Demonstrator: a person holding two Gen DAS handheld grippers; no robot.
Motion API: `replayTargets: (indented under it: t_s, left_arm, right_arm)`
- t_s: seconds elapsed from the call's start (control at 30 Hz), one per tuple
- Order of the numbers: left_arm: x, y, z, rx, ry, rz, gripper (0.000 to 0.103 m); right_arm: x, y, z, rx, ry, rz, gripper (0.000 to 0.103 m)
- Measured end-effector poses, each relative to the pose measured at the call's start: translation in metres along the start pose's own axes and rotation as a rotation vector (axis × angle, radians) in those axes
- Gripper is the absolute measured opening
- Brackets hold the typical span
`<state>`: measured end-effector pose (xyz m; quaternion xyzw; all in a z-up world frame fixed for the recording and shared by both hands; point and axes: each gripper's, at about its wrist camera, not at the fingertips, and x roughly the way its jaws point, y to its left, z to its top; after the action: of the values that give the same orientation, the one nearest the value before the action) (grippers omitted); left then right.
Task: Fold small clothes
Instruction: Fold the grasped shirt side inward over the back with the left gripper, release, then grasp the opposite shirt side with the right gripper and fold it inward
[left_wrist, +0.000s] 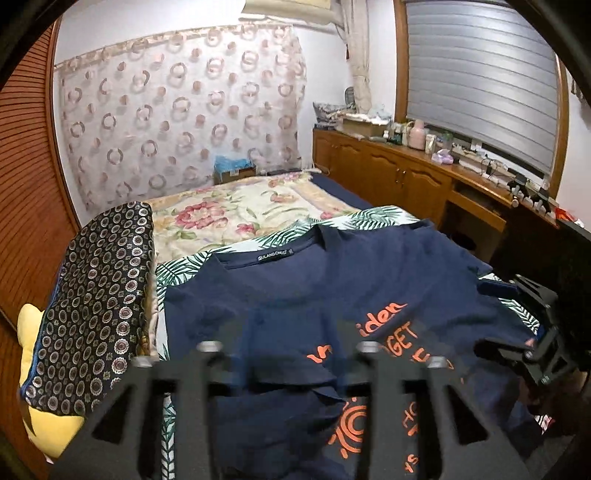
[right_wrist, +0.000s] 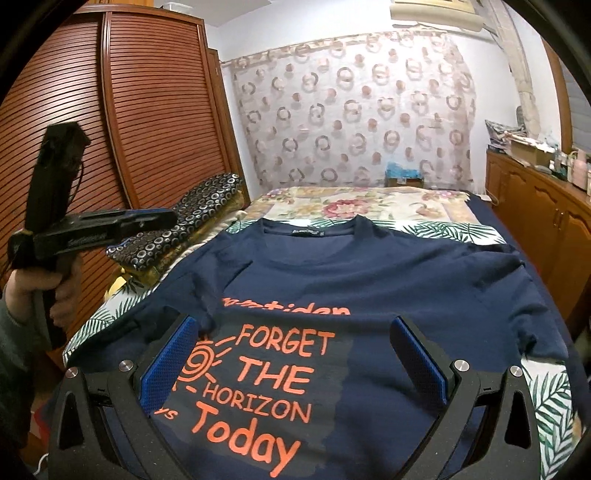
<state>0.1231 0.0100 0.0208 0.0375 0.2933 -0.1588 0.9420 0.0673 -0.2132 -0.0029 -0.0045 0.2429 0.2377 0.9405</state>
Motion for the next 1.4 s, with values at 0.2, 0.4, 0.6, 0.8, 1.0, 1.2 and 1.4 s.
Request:
replayTargets:
  t_s: [0.2,0.4,0.6,0.8,1.0,1.2,1.4]
  left_arm:
    - [-0.021,0.010,-0.016,-0.035,-0.034,0.030,0.074]
    - [-0.042,0.029,-0.035,-0.074,-0.070,0.095,0.080]
    - [-0.057,0.046,-0.057,-0.125,-0.094,0.163,0.080]
    - [-0.059,0.058,-0.078,-0.161,-0.079,0.195,0.080]
    - [-0.061,0.066,-0.092,-0.194,-0.066,0.209,0.080]
    - [-0.059,0.067,-0.099,-0.203,-0.046,0.202,0.080]
    - [-0.055,0.064,-0.101,-0.201,-0.040,0.194,0.080]
  right_arm:
    - [0.010,0.009,0.008,-0.030,0.008,0.014,0.101]
    - [0.035,0.019,0.030,-0.114,0.029,0.069,0.087]
    - [0.078,0.029,0.056,-0.205,0.069,0.164,0.064]
    - [0.124,0.051,0.067,-0.260,0.136,0.269,0.045]
    - [0.170,0.068,0.061,-0.314,0.241,0.301,0.045]
    - [0.207,0.058,0.048,-0.361,0.337,0.175,0.045]
    - [0.198,0.033,0.047,-0.317,0.307,0.185,0.010]
